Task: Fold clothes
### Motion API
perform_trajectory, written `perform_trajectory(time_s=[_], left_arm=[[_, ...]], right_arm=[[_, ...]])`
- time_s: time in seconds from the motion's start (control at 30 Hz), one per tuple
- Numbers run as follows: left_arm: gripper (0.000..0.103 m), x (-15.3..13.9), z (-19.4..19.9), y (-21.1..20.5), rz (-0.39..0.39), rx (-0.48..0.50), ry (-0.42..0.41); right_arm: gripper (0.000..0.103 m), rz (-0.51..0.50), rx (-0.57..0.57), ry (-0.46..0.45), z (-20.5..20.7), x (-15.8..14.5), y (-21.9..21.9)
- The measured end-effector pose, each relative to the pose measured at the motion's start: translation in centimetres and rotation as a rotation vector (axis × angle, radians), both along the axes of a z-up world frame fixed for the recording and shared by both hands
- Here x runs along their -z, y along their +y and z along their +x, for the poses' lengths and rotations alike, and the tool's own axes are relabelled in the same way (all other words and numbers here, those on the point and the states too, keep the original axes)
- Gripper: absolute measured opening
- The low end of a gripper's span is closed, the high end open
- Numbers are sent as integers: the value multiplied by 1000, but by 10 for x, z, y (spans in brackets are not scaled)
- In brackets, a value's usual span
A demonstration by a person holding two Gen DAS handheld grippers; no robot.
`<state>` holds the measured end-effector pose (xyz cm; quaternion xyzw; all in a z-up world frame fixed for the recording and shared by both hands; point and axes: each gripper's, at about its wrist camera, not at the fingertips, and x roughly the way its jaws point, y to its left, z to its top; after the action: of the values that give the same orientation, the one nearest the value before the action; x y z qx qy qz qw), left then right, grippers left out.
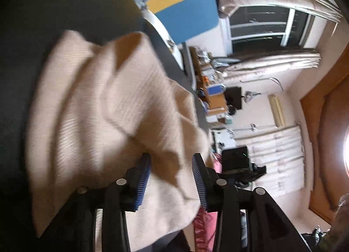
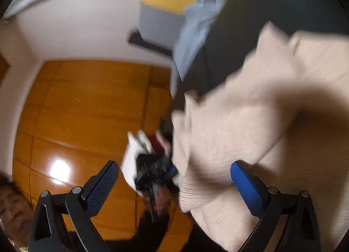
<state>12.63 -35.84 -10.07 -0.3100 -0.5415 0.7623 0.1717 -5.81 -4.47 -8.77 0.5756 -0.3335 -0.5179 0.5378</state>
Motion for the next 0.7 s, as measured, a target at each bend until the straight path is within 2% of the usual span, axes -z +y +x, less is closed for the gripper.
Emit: perform_trajectory(time_s=[0.07,0.1,0.17,0.23,0.27,0.3,0.33,0.4,0.47,0.5,0.57,0.7], left_arm=[[38,-8,-13,2,-9,-7,23],[38,-11,-20,3,-13,-10,34],[39,-17,-31,3,-6,-32,61],[43,-20,-33,-6,12,-93,76],[45,-21,-33,-8,-11,-107,71],[45,-21,-30,-9,-43,-109,61],[45,-20,-25,-10,-77,-105,51],[45,-12,-13,-13,-105,-104,19],[45,-1,0,-17,-122,-105,-15],[45,3,5,-18,-119,-113,-26],[45,12,14,-22,-98,-140,-37],[46,20,15,-22,-91,-171,-45]], right_arm=[[103,6,26,21,-9,-2,-17],[103,-5,80,39,-17,-5,-17],[103,-49,259,82,-37,-12,1],[103,-68,474,107,-57,-21,31],[103,-60,535,119,-64,-26,42],[103,-23,535,150,-68,-34,48],[103,47,497,232,-70,-47,51],[103,187,388,453,-62,-71,50],[103,337,222,719,-47,-91,36],[103,402,130,810,-40,-92,27],[103,516,-41,917,-33,-87,6],[103,628,-239,986,-28,-63,-29]])
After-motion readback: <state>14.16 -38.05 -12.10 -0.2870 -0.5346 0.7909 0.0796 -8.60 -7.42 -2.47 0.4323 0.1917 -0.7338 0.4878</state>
